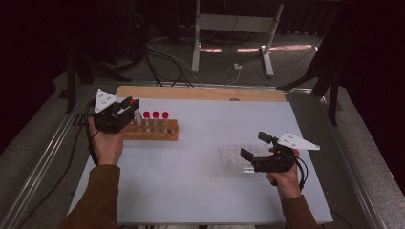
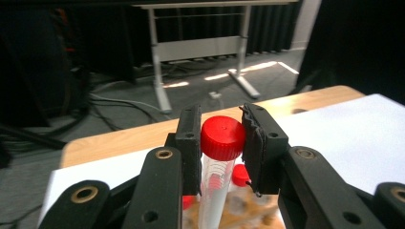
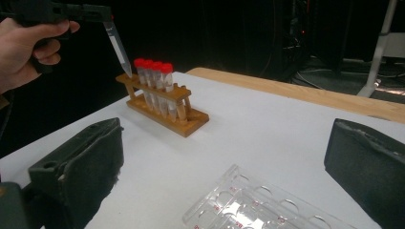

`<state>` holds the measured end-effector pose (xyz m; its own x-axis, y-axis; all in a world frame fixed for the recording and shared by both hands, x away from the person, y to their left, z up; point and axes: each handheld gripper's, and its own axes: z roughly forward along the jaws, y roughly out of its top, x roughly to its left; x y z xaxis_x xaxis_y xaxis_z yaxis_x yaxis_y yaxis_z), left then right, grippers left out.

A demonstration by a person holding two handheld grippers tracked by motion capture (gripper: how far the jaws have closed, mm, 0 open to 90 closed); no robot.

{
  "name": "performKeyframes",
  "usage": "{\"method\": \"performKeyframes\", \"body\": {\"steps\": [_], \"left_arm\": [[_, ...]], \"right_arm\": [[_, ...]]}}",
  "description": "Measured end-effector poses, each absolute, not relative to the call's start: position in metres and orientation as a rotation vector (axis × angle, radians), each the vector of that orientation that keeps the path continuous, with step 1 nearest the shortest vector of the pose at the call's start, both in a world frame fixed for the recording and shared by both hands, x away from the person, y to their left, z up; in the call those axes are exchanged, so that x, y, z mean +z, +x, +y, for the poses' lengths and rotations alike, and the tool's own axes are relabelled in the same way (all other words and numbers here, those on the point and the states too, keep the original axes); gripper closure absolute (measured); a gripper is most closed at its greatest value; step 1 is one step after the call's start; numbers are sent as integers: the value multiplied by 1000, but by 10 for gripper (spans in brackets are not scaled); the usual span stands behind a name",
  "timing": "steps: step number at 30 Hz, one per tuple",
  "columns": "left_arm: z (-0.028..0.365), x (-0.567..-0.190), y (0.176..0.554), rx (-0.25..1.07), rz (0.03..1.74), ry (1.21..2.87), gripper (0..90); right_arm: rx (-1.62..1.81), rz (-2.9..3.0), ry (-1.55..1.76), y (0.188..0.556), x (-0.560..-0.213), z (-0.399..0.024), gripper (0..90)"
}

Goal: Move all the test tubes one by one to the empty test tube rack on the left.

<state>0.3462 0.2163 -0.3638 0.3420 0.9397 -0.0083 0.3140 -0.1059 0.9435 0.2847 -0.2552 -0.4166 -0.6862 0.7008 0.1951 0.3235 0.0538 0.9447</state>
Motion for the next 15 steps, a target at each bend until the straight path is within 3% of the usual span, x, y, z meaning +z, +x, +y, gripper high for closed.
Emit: {"method": "performKeyframes", "body": {"steps": [15], "left_arm": [[231,-374,357,917,1227,1573,710]], "right_arm": [[1668,2021,1040,285,-417,-256,0]]}}
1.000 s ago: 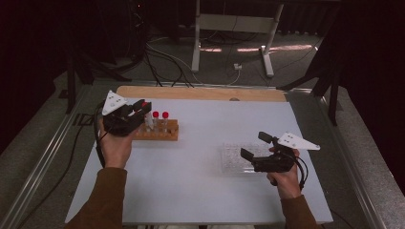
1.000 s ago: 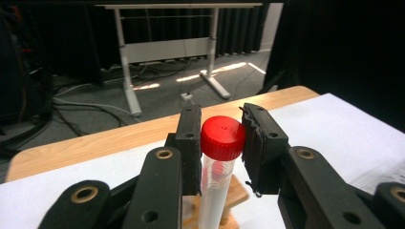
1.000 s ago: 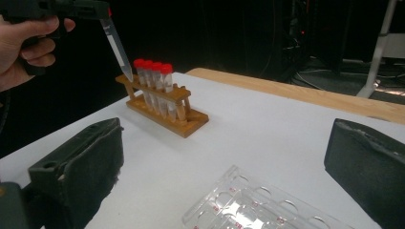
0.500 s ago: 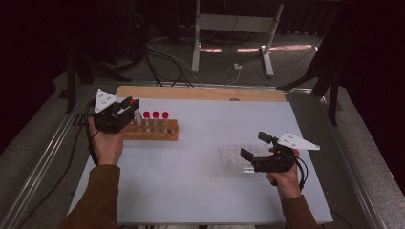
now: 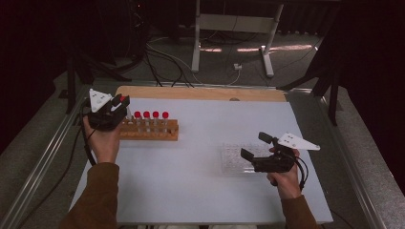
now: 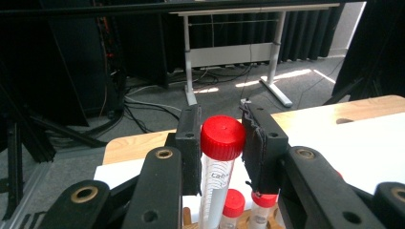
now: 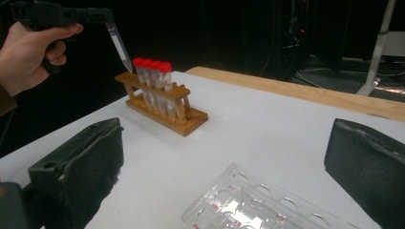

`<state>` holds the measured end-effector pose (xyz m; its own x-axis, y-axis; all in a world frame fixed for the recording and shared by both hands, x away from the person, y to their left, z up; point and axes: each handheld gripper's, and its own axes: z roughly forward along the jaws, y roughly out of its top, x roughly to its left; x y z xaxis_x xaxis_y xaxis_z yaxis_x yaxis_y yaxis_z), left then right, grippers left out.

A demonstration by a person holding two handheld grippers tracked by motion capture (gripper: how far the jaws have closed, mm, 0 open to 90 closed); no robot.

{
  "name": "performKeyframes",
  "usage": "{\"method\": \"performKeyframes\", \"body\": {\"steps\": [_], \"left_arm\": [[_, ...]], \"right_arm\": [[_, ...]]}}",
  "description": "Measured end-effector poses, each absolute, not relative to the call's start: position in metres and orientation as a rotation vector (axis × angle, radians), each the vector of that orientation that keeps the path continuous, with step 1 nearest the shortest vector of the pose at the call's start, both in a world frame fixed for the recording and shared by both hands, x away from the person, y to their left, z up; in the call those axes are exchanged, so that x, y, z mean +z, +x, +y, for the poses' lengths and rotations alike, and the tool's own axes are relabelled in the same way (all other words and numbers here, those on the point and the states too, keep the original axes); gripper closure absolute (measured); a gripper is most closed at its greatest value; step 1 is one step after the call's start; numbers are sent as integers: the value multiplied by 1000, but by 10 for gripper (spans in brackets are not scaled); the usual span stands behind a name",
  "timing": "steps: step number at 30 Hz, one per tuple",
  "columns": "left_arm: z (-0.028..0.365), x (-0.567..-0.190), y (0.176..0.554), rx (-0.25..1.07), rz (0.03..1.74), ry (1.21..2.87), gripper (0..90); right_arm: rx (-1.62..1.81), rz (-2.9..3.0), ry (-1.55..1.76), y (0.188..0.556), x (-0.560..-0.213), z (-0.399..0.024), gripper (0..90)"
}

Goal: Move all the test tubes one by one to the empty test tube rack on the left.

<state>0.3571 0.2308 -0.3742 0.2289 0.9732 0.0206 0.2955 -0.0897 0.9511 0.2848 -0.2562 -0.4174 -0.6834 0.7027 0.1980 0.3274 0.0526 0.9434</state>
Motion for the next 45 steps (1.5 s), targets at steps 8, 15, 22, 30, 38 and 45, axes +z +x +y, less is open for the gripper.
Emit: {"method": "performKeyframes", "body": {"steps": [8,15,22,30,38,45], "left_arm": [[235,-383,364,921,1261,1567,710],[237,-391,368,915,1290,1564,710],[238,-402,369,895,1314,1568,709],[238,-426,371,842,1356,1589,708],[238,-438,372,818,1380,1607,707],[238,-445,373,805,1395,1621,706]], "right_arm": [[1680,2017,1048,286,-418,-258,0],[1680,2017,1052,286,-419,-260,0],[1681,2017,1048,286,-418,-259,0],[1678,2024,1042,286,-419,-258,0],[1682,2028,1041,286,-419,-257,0],[1679,2033,1037,286,-420,-256,0]]}}
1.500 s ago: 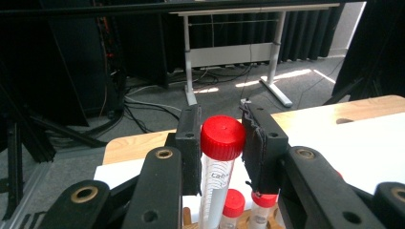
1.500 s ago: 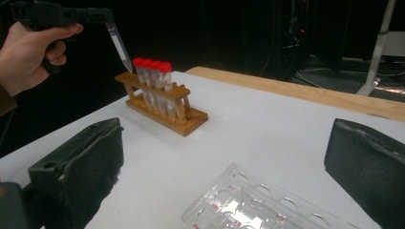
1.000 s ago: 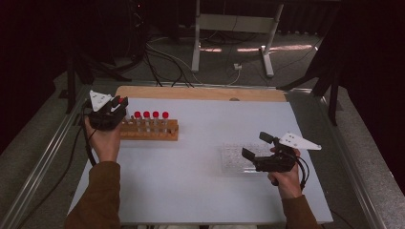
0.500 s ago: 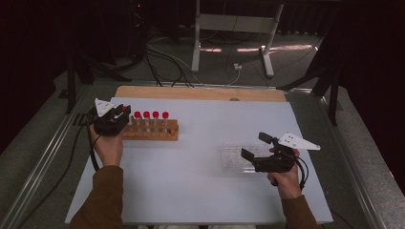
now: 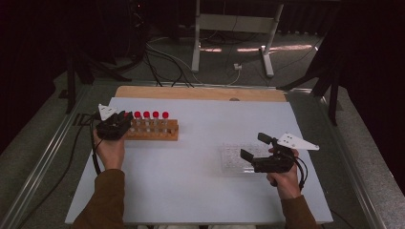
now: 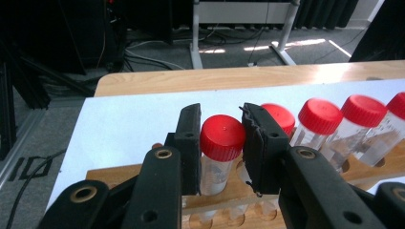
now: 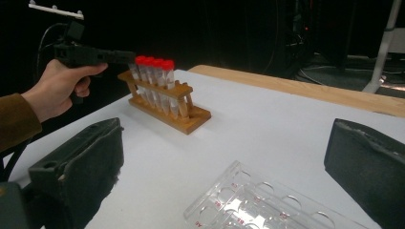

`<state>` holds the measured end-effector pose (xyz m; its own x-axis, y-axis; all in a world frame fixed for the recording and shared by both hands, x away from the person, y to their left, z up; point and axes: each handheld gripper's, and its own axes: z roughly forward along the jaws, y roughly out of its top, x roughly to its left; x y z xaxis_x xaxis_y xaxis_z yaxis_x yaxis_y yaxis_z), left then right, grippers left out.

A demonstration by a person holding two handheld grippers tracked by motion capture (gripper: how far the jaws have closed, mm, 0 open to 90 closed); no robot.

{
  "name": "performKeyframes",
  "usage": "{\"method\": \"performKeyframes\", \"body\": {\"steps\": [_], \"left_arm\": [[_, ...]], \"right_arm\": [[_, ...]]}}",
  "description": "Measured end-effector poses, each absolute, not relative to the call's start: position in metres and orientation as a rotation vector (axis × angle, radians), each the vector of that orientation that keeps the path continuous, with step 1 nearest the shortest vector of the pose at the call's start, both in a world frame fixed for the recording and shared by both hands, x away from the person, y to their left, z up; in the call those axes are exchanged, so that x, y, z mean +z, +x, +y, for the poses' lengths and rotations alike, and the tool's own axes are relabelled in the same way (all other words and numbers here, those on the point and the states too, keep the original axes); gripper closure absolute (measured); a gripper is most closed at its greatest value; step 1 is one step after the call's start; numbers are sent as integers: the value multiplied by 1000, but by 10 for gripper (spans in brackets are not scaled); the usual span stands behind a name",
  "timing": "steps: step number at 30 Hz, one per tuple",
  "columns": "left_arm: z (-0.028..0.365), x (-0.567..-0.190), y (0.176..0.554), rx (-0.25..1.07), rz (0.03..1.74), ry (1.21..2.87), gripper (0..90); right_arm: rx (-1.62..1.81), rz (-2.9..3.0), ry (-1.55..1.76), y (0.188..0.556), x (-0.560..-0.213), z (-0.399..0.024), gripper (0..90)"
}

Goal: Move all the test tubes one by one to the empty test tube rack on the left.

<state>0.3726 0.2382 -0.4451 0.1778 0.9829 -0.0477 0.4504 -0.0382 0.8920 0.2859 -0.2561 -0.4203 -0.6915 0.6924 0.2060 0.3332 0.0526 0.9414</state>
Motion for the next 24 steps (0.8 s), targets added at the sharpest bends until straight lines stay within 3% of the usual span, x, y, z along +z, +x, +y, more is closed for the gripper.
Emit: {"method": "performKeyframes", "body": {"steps": [7,22,24], "left_arm": [[239,-447,374,793,1395,1626,696],[250,-440,339,712,1337,1577,185],[250,-436,329,716,1311,1587,165]], "right_arm": [[1679,2032,1041,286,-420,-257,0],[1631,2008,1067,284,-428,-268,0],[1604,2005,1063,283,-430,-269,0]]}}
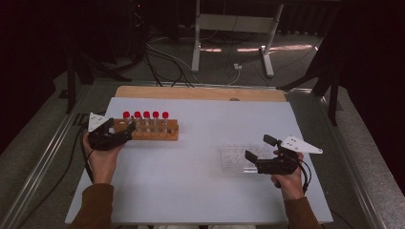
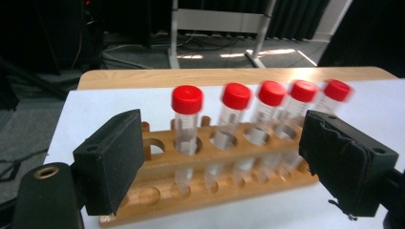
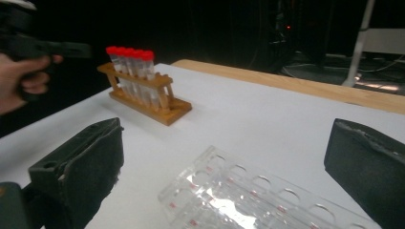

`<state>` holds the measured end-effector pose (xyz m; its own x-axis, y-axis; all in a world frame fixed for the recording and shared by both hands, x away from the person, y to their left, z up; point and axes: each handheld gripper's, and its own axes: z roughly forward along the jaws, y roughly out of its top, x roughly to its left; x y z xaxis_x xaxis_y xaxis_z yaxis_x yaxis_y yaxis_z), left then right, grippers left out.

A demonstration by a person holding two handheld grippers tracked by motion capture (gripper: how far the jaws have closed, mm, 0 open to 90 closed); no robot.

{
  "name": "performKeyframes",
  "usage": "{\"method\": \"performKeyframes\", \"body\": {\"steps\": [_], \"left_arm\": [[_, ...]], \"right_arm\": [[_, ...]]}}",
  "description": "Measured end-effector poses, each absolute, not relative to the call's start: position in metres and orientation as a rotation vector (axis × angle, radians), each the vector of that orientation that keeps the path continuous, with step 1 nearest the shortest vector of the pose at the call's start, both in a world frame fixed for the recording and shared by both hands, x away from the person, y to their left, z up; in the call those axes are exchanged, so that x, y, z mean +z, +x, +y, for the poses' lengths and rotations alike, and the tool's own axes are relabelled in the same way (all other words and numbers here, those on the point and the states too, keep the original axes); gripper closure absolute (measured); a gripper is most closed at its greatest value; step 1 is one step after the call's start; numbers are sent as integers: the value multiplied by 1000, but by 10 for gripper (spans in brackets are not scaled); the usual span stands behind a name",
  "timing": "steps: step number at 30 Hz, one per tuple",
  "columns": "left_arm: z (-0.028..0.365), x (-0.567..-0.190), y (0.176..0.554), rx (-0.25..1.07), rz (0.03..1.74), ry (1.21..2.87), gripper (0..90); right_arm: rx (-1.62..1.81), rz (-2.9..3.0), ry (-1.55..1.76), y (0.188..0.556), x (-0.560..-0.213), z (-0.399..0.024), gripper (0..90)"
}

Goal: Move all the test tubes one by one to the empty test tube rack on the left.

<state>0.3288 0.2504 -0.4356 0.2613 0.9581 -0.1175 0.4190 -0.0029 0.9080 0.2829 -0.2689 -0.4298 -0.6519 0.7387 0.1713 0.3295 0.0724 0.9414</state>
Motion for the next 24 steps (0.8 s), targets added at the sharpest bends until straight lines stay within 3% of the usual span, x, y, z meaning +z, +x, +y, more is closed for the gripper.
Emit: {"method": "performKeyframes", "body": {"steps": [10,24], "left_arm": [[247,-434,273,726,1194,1553,26],[237,-447,226,811,1099,1556,7]], "right_arm": [[1557,1932,1037,275,-434,-279,0],[1512,1887,1090,265,-450,-301,0]]}}
